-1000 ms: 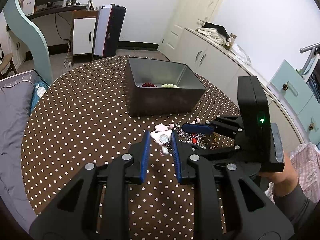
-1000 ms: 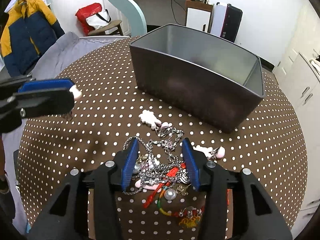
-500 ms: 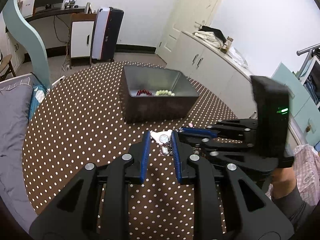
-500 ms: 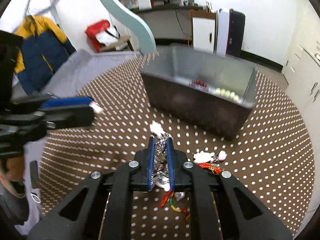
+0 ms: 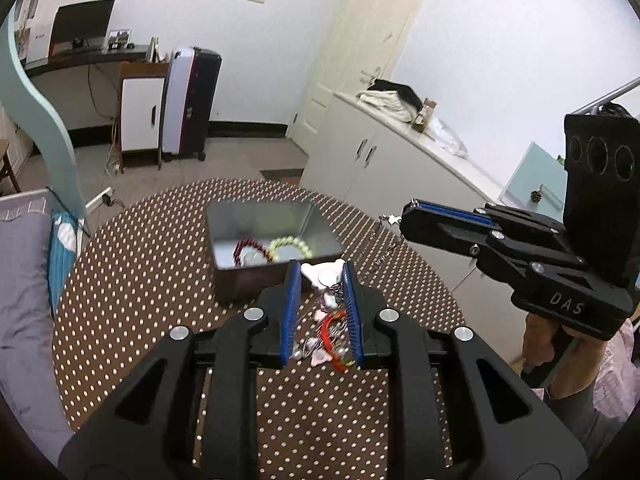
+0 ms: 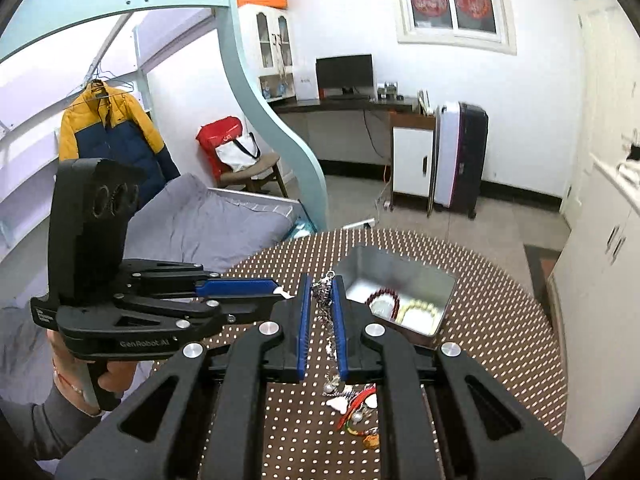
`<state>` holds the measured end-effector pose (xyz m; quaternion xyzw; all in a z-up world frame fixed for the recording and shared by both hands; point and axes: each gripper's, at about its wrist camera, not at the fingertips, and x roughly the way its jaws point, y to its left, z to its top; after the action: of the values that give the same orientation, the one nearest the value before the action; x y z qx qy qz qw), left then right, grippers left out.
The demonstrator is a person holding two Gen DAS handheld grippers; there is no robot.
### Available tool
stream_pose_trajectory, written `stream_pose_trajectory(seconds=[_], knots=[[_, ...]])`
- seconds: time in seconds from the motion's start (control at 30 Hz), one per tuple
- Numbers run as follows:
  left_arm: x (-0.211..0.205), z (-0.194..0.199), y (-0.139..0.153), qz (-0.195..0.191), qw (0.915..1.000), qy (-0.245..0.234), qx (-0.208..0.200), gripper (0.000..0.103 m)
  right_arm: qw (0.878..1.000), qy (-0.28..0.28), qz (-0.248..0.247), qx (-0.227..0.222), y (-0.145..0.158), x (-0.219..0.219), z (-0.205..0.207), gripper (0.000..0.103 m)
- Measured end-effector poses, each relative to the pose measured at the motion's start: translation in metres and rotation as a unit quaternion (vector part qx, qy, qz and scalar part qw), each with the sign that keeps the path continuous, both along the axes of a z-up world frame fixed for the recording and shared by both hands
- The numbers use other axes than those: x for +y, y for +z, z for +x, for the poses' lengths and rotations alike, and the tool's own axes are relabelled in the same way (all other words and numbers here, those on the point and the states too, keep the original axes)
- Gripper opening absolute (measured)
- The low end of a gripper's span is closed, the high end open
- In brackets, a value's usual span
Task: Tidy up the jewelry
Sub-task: 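Grasp a silver chain from the pile with the right gripper and lift it high, then lower the silver chain into the metal box and open the right gripper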
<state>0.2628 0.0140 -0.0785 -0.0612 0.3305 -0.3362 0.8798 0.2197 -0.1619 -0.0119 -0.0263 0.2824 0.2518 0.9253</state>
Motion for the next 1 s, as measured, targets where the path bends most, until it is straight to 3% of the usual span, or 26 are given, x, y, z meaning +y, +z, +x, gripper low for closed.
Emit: stream_pose_trajectory(seconds=[0.4,1.0], knots=[[-0.013,0.026,0.048,-0.011,0.9996,-0.011,-0.025,0.021,0.996,-0.014,-0.029,-0.077,0.056,0.001,0.009,0.008],[-0.017,0.062,0.097,-0.018,0.9989,-0.003,-0.044,0.021,0.989,-0.035,-0.042,-0.138,0.133,-0.006,0.036,0.008]])
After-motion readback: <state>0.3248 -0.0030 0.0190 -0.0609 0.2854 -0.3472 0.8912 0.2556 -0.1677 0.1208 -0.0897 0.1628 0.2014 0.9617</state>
